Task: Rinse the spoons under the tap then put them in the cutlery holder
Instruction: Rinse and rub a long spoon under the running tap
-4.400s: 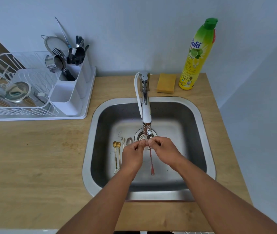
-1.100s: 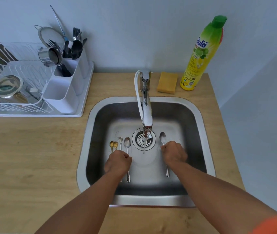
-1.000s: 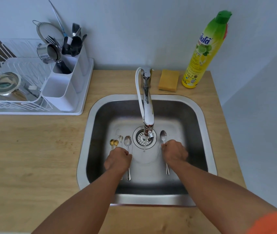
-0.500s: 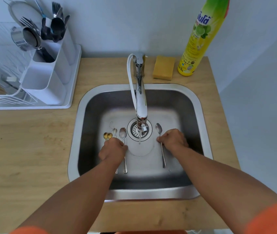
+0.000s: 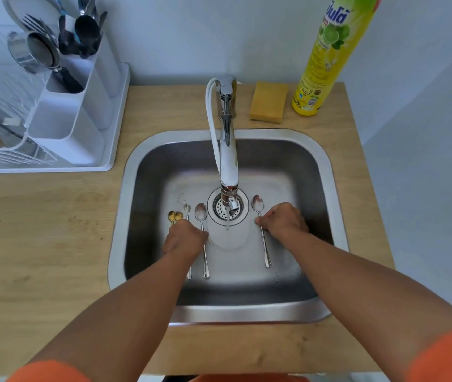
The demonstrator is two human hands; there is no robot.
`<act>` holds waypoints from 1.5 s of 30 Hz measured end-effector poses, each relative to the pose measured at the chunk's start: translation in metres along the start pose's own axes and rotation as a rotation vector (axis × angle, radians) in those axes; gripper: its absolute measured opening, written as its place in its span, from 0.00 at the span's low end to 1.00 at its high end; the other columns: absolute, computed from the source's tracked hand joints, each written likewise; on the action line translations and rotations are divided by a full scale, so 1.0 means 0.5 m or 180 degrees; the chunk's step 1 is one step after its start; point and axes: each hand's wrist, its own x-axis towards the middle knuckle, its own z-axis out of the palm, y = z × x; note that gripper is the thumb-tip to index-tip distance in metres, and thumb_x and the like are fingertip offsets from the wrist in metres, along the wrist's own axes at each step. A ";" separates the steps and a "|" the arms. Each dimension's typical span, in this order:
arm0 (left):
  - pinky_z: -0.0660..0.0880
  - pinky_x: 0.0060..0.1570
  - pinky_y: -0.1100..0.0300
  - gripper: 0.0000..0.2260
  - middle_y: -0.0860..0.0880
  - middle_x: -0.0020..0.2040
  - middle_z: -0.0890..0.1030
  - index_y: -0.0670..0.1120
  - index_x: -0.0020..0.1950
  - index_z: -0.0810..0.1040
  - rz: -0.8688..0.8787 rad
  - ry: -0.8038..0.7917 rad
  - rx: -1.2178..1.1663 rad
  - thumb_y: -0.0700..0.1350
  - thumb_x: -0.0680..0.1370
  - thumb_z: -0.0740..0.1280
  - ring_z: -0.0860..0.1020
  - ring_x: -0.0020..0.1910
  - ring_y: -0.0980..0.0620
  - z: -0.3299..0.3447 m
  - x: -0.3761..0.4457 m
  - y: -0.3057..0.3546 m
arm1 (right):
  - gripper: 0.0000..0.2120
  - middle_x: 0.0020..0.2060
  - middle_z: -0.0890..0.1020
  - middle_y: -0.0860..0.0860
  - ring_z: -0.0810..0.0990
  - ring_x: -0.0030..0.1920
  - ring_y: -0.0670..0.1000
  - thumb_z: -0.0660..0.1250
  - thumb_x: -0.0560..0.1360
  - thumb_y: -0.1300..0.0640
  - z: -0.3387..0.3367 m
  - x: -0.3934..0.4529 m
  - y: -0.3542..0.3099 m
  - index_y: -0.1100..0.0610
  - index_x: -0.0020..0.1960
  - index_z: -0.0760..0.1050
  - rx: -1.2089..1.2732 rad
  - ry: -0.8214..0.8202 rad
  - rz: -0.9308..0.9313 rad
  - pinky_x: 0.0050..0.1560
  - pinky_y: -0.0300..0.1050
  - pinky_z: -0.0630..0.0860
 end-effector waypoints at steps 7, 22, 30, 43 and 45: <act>0.71 0.32 0.60 0.12 0.48 0.38 0.78 0.47 0.40 0.75 -0.0099 -0.0244 -0.0158 0.55 0.70 0.72 0.78 0.35 0.48 0.007 0.005 -0.002 | 0.15 0.48 0.86 0.53 0.84 0.50 0.57 0.80 0.68 0.43 0.012 -0.004 -0.003 0.53 0.45 0.85 -0.0027 0.0068 0.0071 0.53 0.52 0.83; 0.63 0.26 0.64 0.09 0.48 0.37 0.81 0.43 0.46 0.82 0.0004 -0.1157 -0.1876 0.47 0.81 0.70 0.69 0.28 0.53 -0.018 -0.031 0.022 | 0.16 0.50 0.86 0.54 0.84 0.52 0.58 0.78 0.71 0.43 0.025 -0.021 -0.001 0.53 0.50 0.86 -0.0081 0.0186 0.0040 0.52 0.49 0.81; 0.63 0.25 0.63 0.10 0.49 0.44 0.82 0.42 0.56 0.83 0.0330 -0.1749 -0.1985 0.48 0.82 0.69 0.70 0.32 0.55 -0.018 -0.071 0.051 | 0.16 0.37 0.87 0.44 0.83 0.42 0.48 0.68 0.77 0.39 0.045 -0.052 -0.008 0.49 0.40 0.85 0.0852 -0.0178 -0.0879 0.44 0.44 0.77; 0.65 0.27 0.63 0.04 0.45 0.49 0.86 0.47 0.49 0.85 0.0483 -0.1614 -0.1415 0.46 0.77 0.73 0.73 0.36 0.52 -0.048 -0.099 0.052 | 0.04 0.39 0.87 0.46 0.82 0.38 0.40 0.75 0.77 0.55 0.016 -0.089 -0.028 0.55 0.45 0.85 0.0811 -0.1027 -0.1206 0.40 0.33 0.76; 0.68 0.28 0.64 0.04 0.48 0.43 0.84 0.49 0.50 0.83 0.0662 -0.1088 -0.1507 0.47 0.77 0.72 0.76 0.37 0.52 -0.061 -0.090 0.065 | 0.05 0.41 0.87 0.49 0.84 0.44 0.47 0.74 0.77 0.55 0.005 -0.092 -0.030 0.56 0.44 0.86 0.0637 -0.0923 -0.1373 0.51 0.43 0.79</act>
